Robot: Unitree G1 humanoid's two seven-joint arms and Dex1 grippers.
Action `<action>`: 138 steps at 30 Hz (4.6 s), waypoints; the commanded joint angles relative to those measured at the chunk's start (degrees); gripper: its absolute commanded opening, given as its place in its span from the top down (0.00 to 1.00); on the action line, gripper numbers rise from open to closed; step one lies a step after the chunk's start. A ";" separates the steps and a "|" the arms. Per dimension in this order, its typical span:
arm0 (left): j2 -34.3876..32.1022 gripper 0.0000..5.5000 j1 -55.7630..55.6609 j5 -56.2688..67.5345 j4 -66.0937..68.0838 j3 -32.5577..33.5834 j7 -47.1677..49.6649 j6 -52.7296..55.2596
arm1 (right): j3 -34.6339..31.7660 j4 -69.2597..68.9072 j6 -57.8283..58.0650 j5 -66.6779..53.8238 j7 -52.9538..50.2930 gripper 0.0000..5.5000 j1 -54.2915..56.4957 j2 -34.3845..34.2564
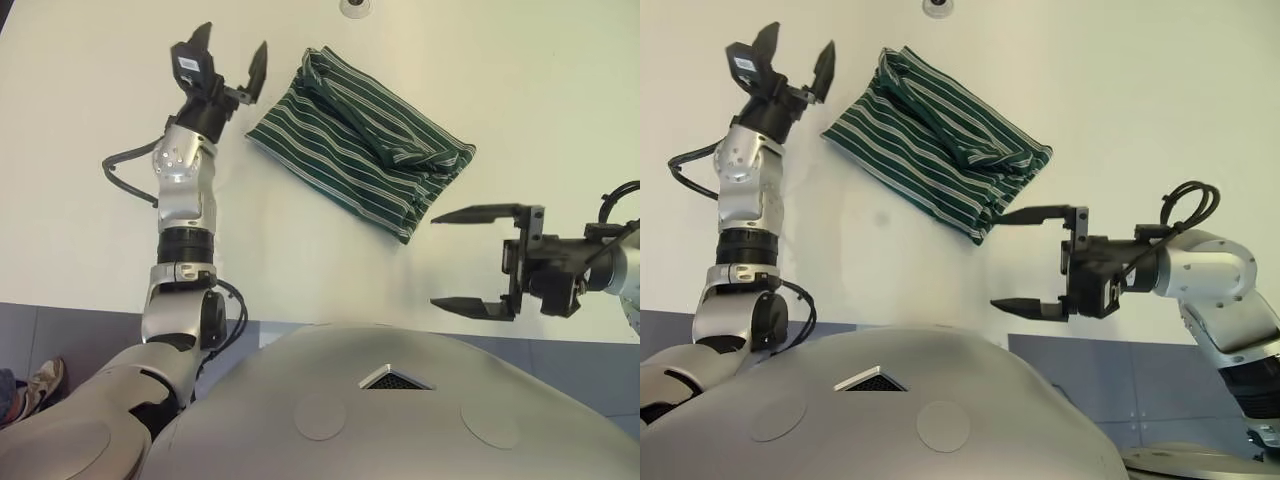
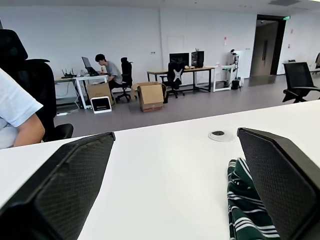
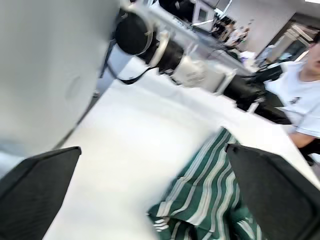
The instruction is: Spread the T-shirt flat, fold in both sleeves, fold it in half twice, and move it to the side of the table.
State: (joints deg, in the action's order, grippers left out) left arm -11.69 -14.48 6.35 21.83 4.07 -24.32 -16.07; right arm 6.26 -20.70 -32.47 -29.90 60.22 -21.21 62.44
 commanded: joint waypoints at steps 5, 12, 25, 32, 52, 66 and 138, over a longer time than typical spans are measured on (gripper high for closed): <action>-13.33 0.18 12.15 -31.48 -8.31 -22.35 -3.47 -25.01 | -2.32 11.26 6.85 11.32 -12.27 0.02 15.30 -14.25; -16.07 0.18 7.01 -41.27 -0.75 -23.16 3.68 -15.84 | 1.14 18.05 7.72 24.37 -16.52 0.02 20.77 -21.13; -20.94 0.18 9.04 -44.44 -1.27 -31.90 5.42 -19.23 | 3.98 24.51 7.14 32.74 -21.24 0.02 27.03 -29.26; -21.54 0.18 8.79 -44.45 -0.82 -33.25 7.33 -18.88 | 7.40 32.27 5.73 38.14 -22.08 0.02 29.58 -31.00; -22.10 0.18 9.98 -43.60 -0.67 -33.82 10.15 -18.48 | 1.07 45.74 13.04 29.52 -23.41 0.02 36.40 -36.01; -22.10 0.18 9.88 -43.37 0.00 -34.05 11.57 -18.78 | -2.88 65.15 12.30 31.37 -28.71 0.02 43.79 -36.96; -39.13 0.02 35.10 -19.61 -21.24 -9.49 -10.54 -35.27 | 13.02 15.31 -1.81 29.21 -1.37 0.29 1.64 -14.09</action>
State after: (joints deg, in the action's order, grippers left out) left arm -49.81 18.95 -9.83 1.64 -6.58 -35.57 -50.87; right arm 18.72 -6.86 -35.24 -3.92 58.89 -20.05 47.82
